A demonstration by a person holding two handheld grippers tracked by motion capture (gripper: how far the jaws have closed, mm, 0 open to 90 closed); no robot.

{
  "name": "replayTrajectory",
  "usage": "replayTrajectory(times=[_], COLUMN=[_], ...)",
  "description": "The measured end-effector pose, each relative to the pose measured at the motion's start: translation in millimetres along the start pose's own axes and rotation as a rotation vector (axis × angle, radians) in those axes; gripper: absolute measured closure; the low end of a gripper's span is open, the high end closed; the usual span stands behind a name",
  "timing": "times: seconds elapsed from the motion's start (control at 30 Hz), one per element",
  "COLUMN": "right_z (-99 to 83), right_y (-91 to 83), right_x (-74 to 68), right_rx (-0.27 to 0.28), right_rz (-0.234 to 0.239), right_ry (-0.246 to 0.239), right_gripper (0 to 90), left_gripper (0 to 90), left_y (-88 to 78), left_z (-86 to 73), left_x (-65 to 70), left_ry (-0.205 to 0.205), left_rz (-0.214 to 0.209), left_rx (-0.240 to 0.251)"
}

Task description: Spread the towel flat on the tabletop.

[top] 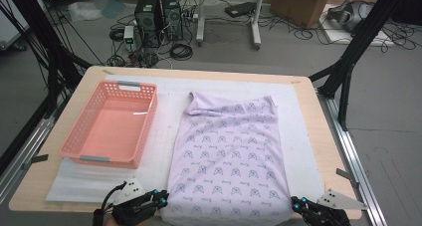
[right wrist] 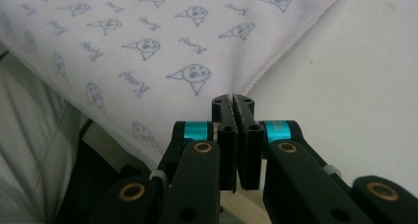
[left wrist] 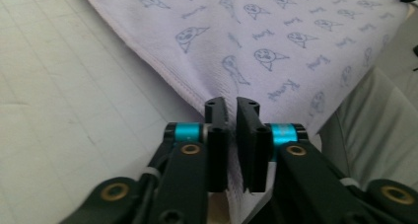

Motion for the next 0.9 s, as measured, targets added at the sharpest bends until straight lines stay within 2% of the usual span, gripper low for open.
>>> replayTrajectory(times=[0.03, 0.1, 0.17, 0.23, 0.33, 0.43, 0.5, 0.57, 0.63, 0.67, 0.7, 0.73, 0.77, 0.9], right_z=[0.3, 3.8, 9.2, 14.4, 20.9, 24.4, 25.8, 26.2, 26.2, 26.0, 25.8, 25.5, 24.9, 20.7], right_y=[2.5, 8.1, 15.5, 25.8, 42.5, 53.5, 55.5, 56.4, 56.4, 56.1, 55.7, 55.4, 54.5, 45.8], right_x=[1.4, 3.7, 6.9, 12.6, 21.0, 26.1, 27.6, 26.7, 25.5, 26.0, 26.6, 27.5, 27.7, 24.5], right_rx=[0.002, 0.007, 0.006, 0.002, -0.016, -0.04, -0.036, -0.037, -0.039, -0.04, -0.039, -0.034, -0.033, -0.025], right_rz=[-0.003, -0.014, -0.047, -0.071, -0.112, -0.135, -0.12, -0.096, -0.096, -0.09, -0.083, -0.076, -0.068, -0.043], right_ry=[0.005, 0.014, 0.004, 0.013, 0.022, 0.005, 0.021, 0.023, 0.016, 0.021, 0.031, 0.035, 0.038, 0.036], right_gripper=[84.5, 80.4, 78.2, 74.6, 69.8, 72.4, 78.4, 86.7, 87.6, 87.9, 88.4, 88.6, 88.7, 89.0], left_gripper=[54.5, 50.0, 49.3, 49.2, 49.4, 50.3, 48.8, 49.1, 59.0, 68.4, 80.2, 86.1, 86.8, 87.4], left_y=[1.8, 6.2, 13.9, 22.9, 38.4, 46.8, 50.4, 52.8, 53.1, 52.5, 52.2, 51.9, 51.1, 41.7], left_z=[1.9, 8.6, 14.8, 19.1, 24.5, 29.0, 31.1, 32.0, 31.6, 31.7, 31.8, 31.7, 31.5, 27.2], left_x=[-3.3, -9.0, -14.6, -20.2, -31.8, -38.4, -38.4, -37.2, -37.1, -38.4, -39.1, -38.8, -37.6, -31.3], left_ry=[-0.011, -0.018, -0.017, -0.031, -0.03, -0.047, -0.047, -0.029, 0.011, 0.018, 0.0, -0.004, 0.007, -0.005], left_rz=[0.007, 0.024, 0.04, 0.046, 0.08, 0.092, 0.095, 0.107, 0.157, 0.171, 0.136, 0.133, 0.132, 0.1], left_rx=[0.008, 0.032, 0.032, 0.027, -0.006, -0.017, -0.027, -0.034, -0.046, -0.05, -0.052, -0.054, -0.059, -0.052])
Point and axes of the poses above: each handheld gripper's, and its own axes: y roughly forward along the jaws, z roughly out of its top, x roughly to its right, the point moved 5 cm from there along y, roughly forward along the jaws, and after that the axes turned 4 degrees about -z, right-handed, at the moved point
